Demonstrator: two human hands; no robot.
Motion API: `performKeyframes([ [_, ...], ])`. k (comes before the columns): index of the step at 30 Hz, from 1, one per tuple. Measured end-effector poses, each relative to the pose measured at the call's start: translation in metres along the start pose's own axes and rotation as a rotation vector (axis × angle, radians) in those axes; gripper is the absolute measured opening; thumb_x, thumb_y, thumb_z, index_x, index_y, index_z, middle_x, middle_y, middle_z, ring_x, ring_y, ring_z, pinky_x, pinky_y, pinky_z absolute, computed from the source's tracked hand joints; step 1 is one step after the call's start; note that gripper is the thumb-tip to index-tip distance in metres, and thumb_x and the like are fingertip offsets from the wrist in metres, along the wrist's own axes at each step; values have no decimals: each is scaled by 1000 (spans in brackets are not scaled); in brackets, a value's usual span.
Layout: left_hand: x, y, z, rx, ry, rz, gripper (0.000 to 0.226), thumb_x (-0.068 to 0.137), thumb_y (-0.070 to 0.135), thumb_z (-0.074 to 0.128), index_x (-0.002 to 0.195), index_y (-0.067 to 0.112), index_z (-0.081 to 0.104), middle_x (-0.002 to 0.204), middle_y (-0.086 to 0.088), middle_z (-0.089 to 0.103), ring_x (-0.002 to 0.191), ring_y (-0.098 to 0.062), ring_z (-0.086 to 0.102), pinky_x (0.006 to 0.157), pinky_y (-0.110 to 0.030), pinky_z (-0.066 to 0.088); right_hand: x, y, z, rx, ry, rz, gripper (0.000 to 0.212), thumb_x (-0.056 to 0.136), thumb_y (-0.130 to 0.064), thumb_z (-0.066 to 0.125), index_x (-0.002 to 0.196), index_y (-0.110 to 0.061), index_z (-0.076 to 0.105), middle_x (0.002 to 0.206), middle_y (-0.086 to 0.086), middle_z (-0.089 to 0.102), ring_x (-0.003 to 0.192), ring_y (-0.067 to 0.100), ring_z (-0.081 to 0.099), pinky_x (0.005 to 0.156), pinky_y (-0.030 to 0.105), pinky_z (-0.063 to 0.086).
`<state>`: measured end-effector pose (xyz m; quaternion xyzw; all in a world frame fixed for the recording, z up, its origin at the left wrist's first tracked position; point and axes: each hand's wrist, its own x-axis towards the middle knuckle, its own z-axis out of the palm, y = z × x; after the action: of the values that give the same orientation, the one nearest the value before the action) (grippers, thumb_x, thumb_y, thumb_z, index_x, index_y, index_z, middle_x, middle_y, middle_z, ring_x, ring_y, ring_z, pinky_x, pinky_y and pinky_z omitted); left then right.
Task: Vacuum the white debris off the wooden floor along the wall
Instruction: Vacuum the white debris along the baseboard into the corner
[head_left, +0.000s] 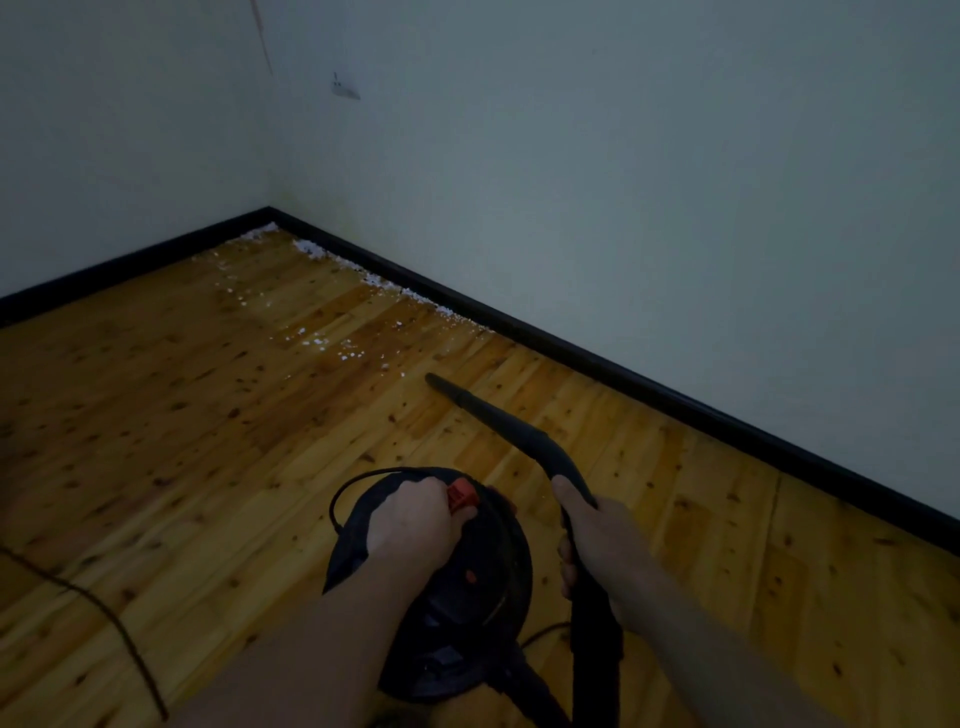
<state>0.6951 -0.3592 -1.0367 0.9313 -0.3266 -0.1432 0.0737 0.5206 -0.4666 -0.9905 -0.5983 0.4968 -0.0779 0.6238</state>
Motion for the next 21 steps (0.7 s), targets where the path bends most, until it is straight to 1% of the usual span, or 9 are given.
performKeyframes([
  [5, -14, -4, 3, -1, 14, -4, 42, 95, 64, 60, 98, 23, 66, 87, 4, 66, 75, -16, 65, 69, -36, 59, -7, 4, 8, -26, -8, -11, 50, 105, -50, 55, 76, -10, 52, 56, 7, 51, 47, 24, 50, 51, 35, 48],
  [9, -21, -9, 1, -32, -9, -11, 40, 96, 62, 60, 100, 22, 64, 86, 4, 63, 74, -16, 62, 62, -32, 52, -10, 6, 16, -31, -26, -25, 48, 105, -51, 55, 82, -8, 56, 62, 10, 53, 51, 25, 51, 52, 35, 49],
  [12, -25, -13, 0, -52, -10, -19, 40, 95, 62, 61, 97, 23, 65, 84, 5, 64, 72, -16, 63, 59, -32, 52, -12, 8, 19, -18, -23, -41, 48, 104, -51, 56, 81, -9, 55, 60, 8, 53, 50, 25, 51, 54, 37, 49],
  [16, -25, -21, 1, -48, 13, -18, 41, 95, 64, 60, 93, 23, 63, 83, 5, 64, 72, -16, 64, 61, -33, 55, -12, 6, 23, -4, -17, -43, 48, 105, -50, 56, 79, -10, 54, 58, 6, 52, 50, 24, 51, 54, 37, 49],
  [21, -20, -24, 4, -32, 22, -21, 42, 95, 64, 59, 94, 22, 62, 83, 5, 64, 73, -17, 64, 65, -36, 58, -5, 6, 30, -30, 31, -79, 49, 105, -51, 54, 78, -10, 55, 55, 4, 53, 48, 22, 53, 52, 35, 51],
])
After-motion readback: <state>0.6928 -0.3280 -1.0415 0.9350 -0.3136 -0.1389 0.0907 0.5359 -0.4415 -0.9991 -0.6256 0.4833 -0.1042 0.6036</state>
